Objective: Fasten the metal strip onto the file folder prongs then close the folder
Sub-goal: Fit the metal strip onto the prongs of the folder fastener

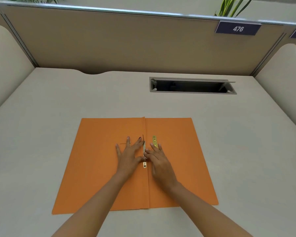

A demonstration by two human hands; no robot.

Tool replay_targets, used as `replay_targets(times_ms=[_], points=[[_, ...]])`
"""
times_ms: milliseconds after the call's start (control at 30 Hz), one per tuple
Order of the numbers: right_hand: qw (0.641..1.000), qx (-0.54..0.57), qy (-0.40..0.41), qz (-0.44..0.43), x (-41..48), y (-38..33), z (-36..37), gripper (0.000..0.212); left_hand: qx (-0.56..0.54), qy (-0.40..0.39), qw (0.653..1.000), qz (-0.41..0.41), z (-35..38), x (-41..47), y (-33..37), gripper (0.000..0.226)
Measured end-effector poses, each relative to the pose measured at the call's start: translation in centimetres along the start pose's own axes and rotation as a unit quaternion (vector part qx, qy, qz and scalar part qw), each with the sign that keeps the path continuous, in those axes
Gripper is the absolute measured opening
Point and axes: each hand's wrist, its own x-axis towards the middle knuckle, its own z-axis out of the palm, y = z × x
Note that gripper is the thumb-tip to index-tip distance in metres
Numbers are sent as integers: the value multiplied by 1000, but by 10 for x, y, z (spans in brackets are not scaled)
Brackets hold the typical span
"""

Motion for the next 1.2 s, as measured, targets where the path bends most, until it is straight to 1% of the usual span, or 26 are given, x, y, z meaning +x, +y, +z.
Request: replay_targets(times_ms=[100,233,300,400,467,533,600,667,733,767,833,867,967,1000,1033,1100,1200], points=[[1000,9,3,10,2,0,-2,35,23,-4,1000,-2,-2,1,0,68],[999,37,-2,33,4,-2,-2,38,120,-25,992,12,-13,6,0,73],[993,83,-13,82,9,-4,-7,38,153,-37,987,17,-16,8,0,74],[974,144,-3,177,19,-9,-21,37,143,-42,989,-2,-16,8,3,74],[962,129,34,238,22,-12,-29,34,138,-42,990,-6,-15,5,5,75],[948,89,60,300,26,-15,-32,25,136,-42,990,-8,-16,4,5,76],[935,48,36,350,30,-16,-32,22,119,-43,992,-12,-16,5,5,75],[929,12,0,371,36,-19,-32,30,108,-43,993,-13,-15,6,5,75],[919,-1,-24,394,43,-23,-35,32,101,-41,994,-16,-15,6,5,74],[911,-4,-35,411,47,-25,-36,30,101,-39,994,-17,-14,6,5,74],[895,-18,-59,441,54,-26,-36,19,102,-37,994,-17,-14,5,4,73],[890,-30,-66,450,56,-27,-34,18,100,-37,994,-16,-14,4,4,73],[884,-50,-77,458,60,-29,-30,29,96,-39,994,-17,-13,5,4,74],[883,-53,-83,459,61,-31,-29,28,98,-38,994,-17,-13,5,4,73],[883,-57,-86,457,61,-33,-28,22,100,-38,994,-17,-13,5,4,73],[882,-70,-87,458,61,-38,-28,4,98,-35,994,-16,-12,5,4,73],[873,-71,-101,471,58,-41,-29,9,95,-32,995,-17,-12,5,2,72]])
